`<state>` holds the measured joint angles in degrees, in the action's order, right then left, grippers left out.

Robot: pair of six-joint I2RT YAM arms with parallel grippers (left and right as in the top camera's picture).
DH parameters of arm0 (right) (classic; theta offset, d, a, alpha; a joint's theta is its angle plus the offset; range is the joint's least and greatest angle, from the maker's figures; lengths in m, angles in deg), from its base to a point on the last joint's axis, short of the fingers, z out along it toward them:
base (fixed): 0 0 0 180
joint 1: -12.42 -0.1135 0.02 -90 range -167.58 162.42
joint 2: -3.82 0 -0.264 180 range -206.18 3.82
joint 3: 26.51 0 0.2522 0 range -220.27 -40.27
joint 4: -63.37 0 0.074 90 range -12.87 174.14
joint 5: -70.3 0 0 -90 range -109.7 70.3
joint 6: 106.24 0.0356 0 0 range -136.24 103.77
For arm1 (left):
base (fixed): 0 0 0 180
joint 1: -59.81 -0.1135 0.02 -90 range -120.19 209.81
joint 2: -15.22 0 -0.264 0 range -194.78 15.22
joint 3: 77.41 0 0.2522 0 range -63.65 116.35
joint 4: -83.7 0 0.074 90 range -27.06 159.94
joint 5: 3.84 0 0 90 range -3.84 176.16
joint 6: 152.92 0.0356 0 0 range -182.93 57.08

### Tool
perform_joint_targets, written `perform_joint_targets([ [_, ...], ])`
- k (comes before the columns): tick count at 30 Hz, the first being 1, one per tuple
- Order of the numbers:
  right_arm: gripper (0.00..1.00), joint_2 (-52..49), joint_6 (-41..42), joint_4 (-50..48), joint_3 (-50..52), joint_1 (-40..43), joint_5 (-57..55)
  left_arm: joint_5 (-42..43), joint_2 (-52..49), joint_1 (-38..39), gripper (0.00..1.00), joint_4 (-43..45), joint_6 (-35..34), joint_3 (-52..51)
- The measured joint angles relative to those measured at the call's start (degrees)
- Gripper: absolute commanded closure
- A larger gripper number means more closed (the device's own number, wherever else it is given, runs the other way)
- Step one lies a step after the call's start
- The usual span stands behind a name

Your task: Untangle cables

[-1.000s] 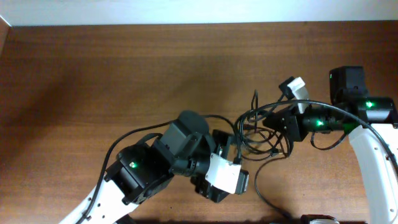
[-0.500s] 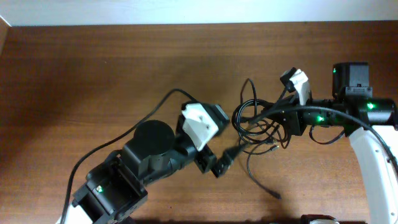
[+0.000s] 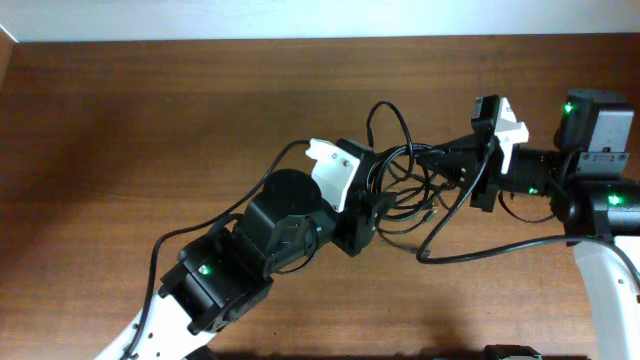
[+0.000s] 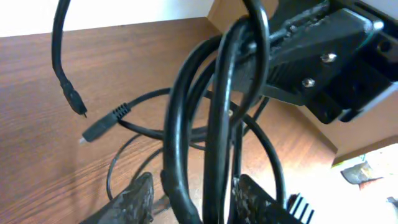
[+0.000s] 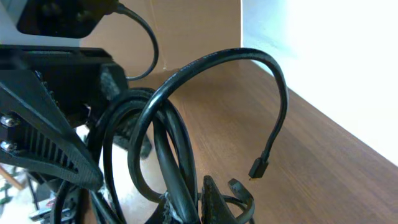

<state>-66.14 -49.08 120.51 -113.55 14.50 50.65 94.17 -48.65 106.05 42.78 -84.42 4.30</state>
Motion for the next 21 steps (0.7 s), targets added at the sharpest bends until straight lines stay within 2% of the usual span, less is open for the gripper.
perform_joint_targets([
  [2,0.96,0.0,0.0,-0.35,0.0,0.0,-0.83,0.61,0.0,0.02,1.0,-0.02,-0.15,0.0],
  [5,0.91,0.0,-0.04,-0.39,0.0,0.0,-0.9,0.59,0.0,-0.15,1.0,-0.04,-0.42,0.0],
  [6,0.75,0.0,-0.02,-0.35,0.0,0.0,-0.9,0.57,0.0,-0.15,1.0,-0.02,1.05,0.0],
  [8,0.16,0.0,0.04,-0.37,0.0,0.0,-0.87,0.57,0.0,-0.15,1.0,-0.09,5.66,0.0],
  [9,0.06,0.07,0.11,-0.35,0.0,0.0,-0.92,0.57,0.0,-0.15,1.0,-0.48,7.32,0.0],
  [12,0.03,0.09,2.89,-0.11,0.0,0.0,-2.71,-1.77,0.0,-0.15,1.0,-1.25,10.69,0.0],
  [14,0.02,0.17,14.93,0.48,0.0,0.0,-9.35,-6.27,0.0,-0.13,1.0,-2.21,11.28,0.0],
  [15,0.02,0.17,18.25,0.87,-0.02,0.0,-10.49,-7.54,0.0,-0.15,1.0,-2.23,11.32,0.0],
  [18,0.01,0.17,35.47,5.97,-0.2,0.0,-12.57,-13.14,-0.02,-0.15,1.0,-3.48,11.47,0.0],
  [20,0.01,0.17,42.99,7.74,-0.2,0.02,-9.62,-14.64,-0.11,-0.15,1.0,-3.5,11.47,0.0],
  [21,0.01,0.17,46.05,7.82,-0.22,0.07,-2.58,-15.28,-0.24,-0.15,1.0,-3.52,11.5,0.0],
])
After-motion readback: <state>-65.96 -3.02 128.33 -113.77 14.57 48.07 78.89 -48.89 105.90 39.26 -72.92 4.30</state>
